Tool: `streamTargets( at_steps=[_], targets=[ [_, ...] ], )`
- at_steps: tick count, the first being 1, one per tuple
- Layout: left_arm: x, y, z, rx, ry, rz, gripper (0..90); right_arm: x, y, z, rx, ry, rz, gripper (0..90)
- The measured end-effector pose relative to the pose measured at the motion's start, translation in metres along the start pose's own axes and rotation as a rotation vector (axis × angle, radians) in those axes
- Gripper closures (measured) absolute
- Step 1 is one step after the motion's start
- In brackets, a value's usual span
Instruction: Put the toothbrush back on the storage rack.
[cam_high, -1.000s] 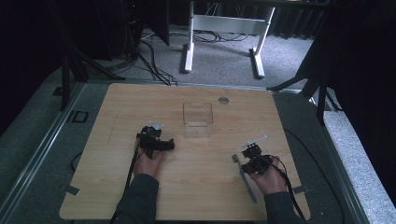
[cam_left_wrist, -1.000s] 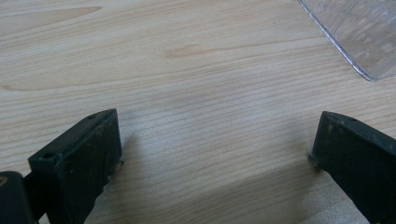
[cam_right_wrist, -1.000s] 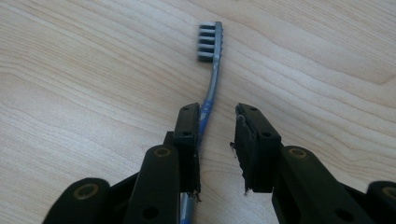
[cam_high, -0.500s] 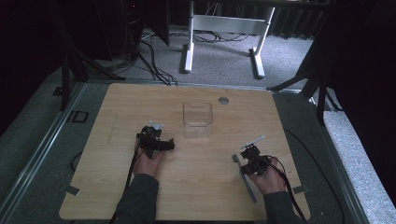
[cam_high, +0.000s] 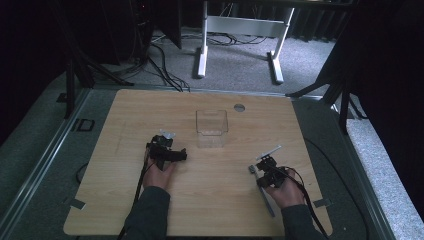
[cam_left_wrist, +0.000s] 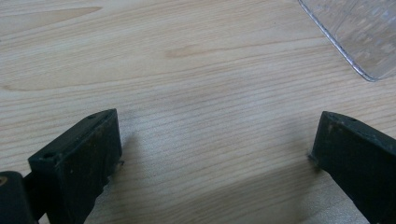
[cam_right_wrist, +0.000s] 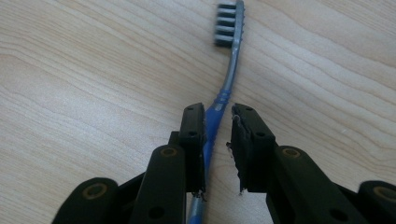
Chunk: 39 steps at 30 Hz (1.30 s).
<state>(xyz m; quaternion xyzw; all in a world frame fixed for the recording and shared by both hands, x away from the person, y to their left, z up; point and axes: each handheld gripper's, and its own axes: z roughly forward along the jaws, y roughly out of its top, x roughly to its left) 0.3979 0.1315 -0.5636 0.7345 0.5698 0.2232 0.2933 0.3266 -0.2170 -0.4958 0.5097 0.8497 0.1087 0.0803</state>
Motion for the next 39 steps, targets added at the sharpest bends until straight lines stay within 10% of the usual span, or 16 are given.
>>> streamTargets(
  at_steps=[39],
  targets=[
    [0.0,0.0,0.0,0.0,0.0,0.0,1.5,0.003,-0.001,0.012,0.075,0.018,-0.005,74.5]
  ],
)
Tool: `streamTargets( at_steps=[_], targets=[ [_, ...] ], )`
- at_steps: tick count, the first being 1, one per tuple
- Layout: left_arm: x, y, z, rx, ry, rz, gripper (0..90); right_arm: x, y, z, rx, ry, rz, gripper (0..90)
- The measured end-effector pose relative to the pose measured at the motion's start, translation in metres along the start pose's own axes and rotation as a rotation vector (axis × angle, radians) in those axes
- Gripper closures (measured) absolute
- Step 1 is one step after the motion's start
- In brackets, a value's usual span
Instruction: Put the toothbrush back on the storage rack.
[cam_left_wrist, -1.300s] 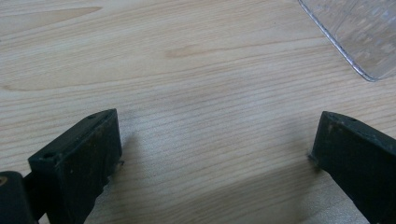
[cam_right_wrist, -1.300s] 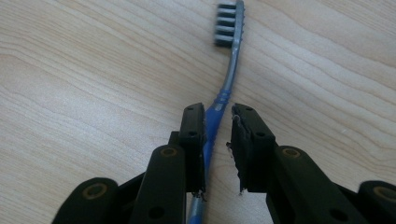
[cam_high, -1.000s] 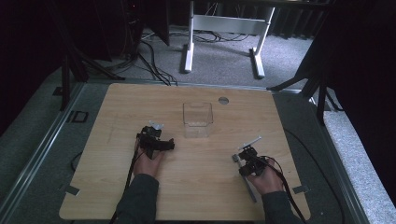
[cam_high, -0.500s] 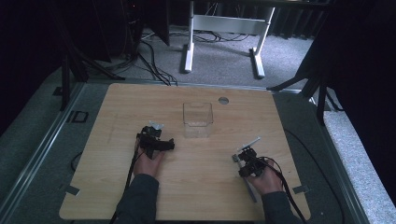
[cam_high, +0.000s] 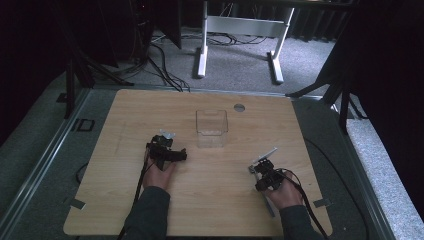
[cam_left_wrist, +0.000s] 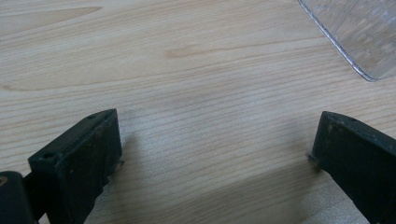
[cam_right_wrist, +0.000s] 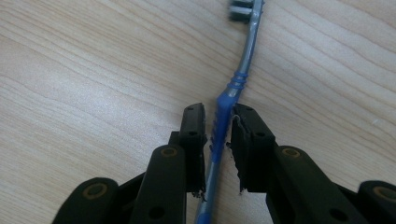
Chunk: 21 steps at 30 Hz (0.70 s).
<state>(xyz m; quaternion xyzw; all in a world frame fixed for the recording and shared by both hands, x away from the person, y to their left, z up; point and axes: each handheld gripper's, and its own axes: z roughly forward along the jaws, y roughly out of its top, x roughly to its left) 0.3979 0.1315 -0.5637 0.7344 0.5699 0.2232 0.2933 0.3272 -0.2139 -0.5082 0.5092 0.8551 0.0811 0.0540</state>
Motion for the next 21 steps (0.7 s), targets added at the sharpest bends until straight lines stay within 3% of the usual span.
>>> streamTargets(
  at_steps=[21],
  targets=[
    [0.0,0.0,0.0,0.0,0.0,0.0,1.5,-0.0015,0.0027,0.0066,0.055,-0.01,-0.006,75.8]
  ],
)
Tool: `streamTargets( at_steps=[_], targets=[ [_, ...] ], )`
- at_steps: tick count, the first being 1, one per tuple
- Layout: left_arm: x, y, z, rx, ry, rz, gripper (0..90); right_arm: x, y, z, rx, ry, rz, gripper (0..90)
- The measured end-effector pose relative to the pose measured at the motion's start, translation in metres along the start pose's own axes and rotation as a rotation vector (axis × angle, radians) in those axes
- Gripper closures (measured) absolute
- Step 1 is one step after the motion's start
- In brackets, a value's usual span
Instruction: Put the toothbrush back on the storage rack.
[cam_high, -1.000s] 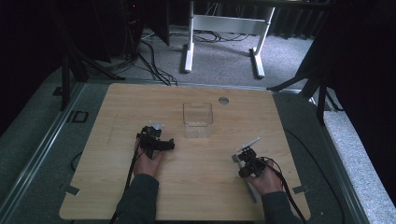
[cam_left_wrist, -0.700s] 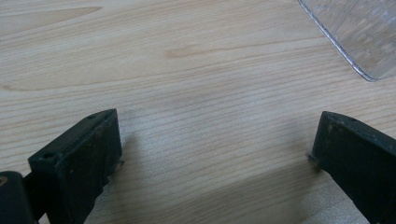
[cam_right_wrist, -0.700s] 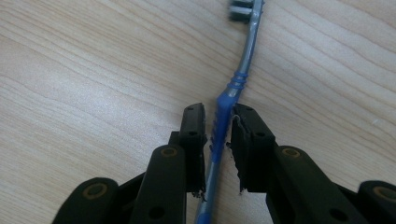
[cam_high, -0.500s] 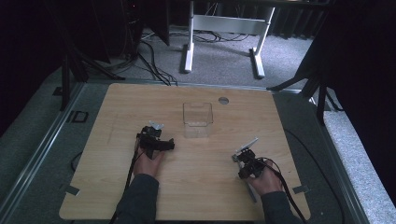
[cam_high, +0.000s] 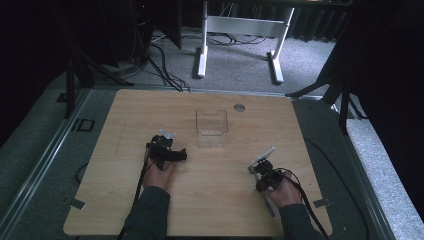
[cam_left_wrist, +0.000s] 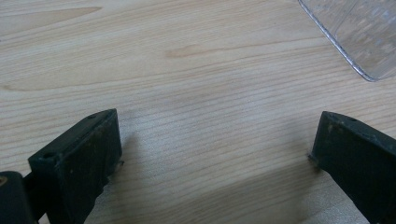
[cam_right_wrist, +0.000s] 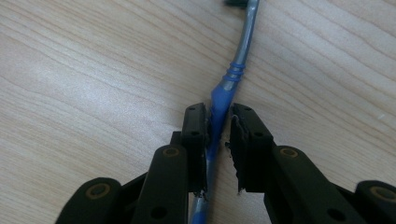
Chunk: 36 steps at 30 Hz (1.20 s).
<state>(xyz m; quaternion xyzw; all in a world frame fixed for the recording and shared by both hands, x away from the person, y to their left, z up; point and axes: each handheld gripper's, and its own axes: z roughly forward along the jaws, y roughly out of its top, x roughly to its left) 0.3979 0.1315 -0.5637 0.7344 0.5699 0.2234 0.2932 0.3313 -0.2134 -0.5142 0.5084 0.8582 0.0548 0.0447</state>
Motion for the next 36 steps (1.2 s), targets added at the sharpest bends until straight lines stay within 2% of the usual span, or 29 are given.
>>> streamTargets(
  at_steps=[24,29,36],
  targets=[
    [0.0,0.0,0.0,0.0,0.0,0.0,1.5,0.0015,0.007,0.0032,0.055,-0.016,-0.03,80.9],
    [0.0,0.0001,0.0,0.0,0.0,0.0,1.5,0.0056,0.0084,0.0032,0.07,-0.036,-0.054,81.8],
    [0.0,0.0002,0.0001,0.001,0.001,0.0,1.5,0.0041,0.006,-0.0002,0.044,-0.023,-0.045,82.0]
  ],
)
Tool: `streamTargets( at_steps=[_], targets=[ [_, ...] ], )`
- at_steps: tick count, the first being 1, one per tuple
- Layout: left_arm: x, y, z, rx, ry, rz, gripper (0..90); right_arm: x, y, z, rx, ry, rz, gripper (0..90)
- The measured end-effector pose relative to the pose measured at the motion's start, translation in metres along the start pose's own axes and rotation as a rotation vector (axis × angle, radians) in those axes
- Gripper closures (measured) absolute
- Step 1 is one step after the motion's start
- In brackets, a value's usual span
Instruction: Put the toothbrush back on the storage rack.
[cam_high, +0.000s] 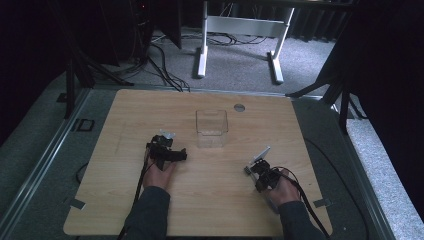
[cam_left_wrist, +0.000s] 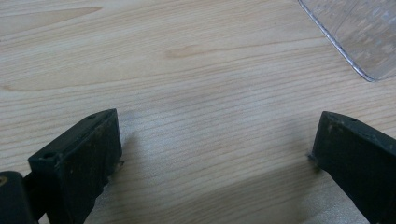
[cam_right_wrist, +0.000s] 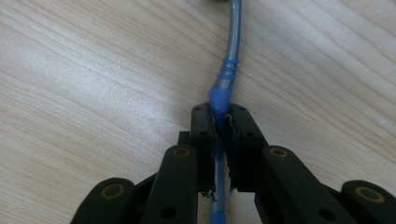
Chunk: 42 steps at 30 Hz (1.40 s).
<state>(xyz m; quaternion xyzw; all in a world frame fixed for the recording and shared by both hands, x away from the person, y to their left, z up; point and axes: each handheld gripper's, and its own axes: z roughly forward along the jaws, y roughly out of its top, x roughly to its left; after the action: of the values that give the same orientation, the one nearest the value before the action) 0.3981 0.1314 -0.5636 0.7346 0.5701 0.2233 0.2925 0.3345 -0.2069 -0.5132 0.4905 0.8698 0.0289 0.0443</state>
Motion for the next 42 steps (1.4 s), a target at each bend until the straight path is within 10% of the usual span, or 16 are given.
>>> streamTargets(
  at_steps=[42],
  targets=[
    [0.0,0.0,0.0,-0.001,0.0,-0.001,1.5,-0.014,-0.008,-0.039,-0.298,0.138,0.079,82.0]
  ],
)
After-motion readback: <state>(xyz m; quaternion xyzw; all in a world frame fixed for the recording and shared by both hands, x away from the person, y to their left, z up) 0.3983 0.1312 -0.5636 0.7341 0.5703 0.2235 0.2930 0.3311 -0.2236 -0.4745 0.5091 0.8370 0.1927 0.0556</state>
